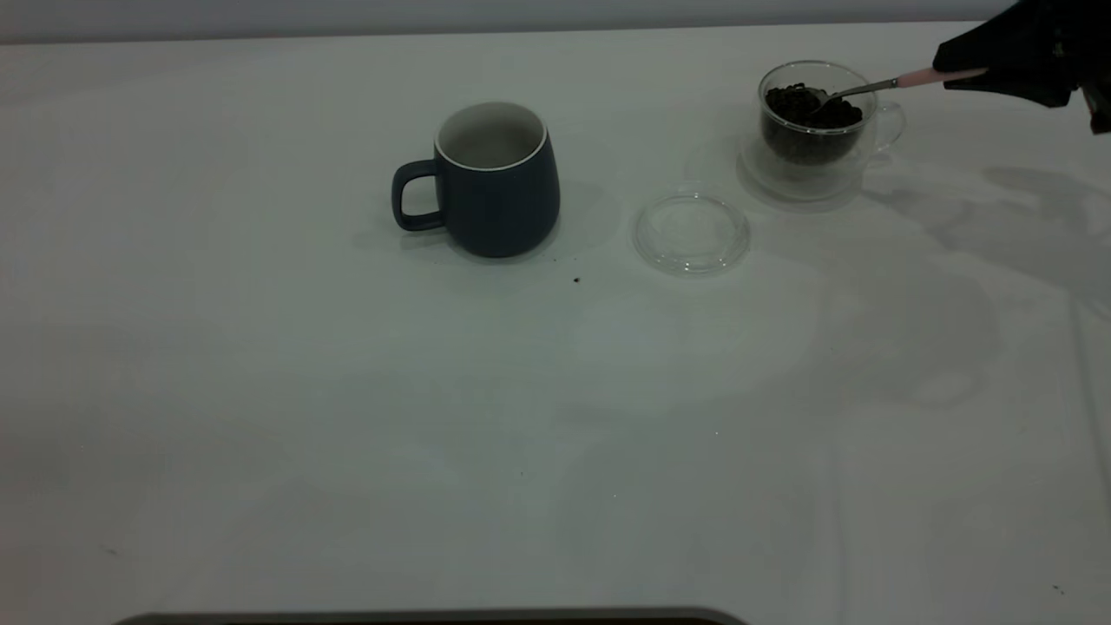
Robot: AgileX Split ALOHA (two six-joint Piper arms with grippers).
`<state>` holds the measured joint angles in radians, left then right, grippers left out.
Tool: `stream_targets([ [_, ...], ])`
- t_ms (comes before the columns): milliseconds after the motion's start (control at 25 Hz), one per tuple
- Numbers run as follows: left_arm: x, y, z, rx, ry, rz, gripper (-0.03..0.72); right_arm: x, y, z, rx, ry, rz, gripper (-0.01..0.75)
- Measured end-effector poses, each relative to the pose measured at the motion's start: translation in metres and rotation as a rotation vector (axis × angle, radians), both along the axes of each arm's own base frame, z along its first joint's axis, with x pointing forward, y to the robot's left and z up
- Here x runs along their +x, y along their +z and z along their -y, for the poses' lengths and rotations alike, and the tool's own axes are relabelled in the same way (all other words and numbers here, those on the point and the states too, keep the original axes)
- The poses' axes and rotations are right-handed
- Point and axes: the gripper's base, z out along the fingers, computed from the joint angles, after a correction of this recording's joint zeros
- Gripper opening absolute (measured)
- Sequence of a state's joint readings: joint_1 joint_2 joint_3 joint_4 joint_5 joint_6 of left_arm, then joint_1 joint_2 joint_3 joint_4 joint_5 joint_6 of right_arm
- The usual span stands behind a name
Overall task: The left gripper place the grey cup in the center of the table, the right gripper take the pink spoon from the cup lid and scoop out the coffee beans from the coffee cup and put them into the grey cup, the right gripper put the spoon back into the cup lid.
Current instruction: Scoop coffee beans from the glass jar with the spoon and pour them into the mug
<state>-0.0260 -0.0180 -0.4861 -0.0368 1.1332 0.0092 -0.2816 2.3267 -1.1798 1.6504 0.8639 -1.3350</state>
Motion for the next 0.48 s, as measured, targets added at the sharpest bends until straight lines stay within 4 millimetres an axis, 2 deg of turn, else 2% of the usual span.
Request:
stream_targets([
  [480, 0.000, 0.000, 0.000, 0.000, 0.000, 0.000, 0.567, -0.008, -0.029, 0.014, 0.179, -0.065, -0.016, 0.112],
])
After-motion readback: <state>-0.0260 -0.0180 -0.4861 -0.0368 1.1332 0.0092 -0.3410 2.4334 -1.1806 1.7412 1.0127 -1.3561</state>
